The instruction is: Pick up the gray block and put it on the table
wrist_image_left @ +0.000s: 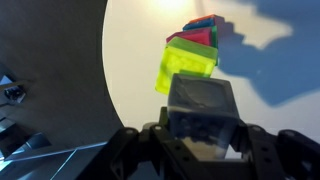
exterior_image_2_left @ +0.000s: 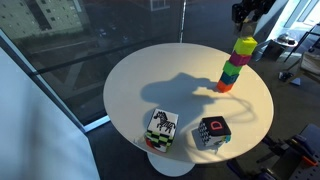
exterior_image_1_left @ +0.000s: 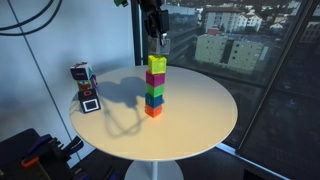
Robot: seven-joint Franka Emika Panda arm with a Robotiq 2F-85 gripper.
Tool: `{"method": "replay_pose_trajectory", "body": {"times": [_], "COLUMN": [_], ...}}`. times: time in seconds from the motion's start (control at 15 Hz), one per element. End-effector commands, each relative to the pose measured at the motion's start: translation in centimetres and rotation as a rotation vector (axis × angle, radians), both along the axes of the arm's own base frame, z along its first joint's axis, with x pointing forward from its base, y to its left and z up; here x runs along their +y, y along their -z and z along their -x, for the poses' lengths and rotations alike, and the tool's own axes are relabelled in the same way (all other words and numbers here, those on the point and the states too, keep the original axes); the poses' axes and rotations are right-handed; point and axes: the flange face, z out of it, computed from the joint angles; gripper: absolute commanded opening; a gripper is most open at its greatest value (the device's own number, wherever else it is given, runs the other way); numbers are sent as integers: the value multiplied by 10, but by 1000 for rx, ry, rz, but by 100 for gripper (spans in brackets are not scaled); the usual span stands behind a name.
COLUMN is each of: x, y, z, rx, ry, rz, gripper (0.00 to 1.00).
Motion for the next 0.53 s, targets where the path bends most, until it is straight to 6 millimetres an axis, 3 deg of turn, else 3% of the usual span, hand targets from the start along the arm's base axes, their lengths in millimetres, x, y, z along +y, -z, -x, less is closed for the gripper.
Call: {"method": "replay_pose_trajectory", "body": {"times": [0.0, 0.47], "x": [1, 14], "y": [-13, -15], "z": [9, 15], "rx": [-5, 5], "ry": [-38, -110], "rz": [-60, -135], "gripper": [29, 29]}}
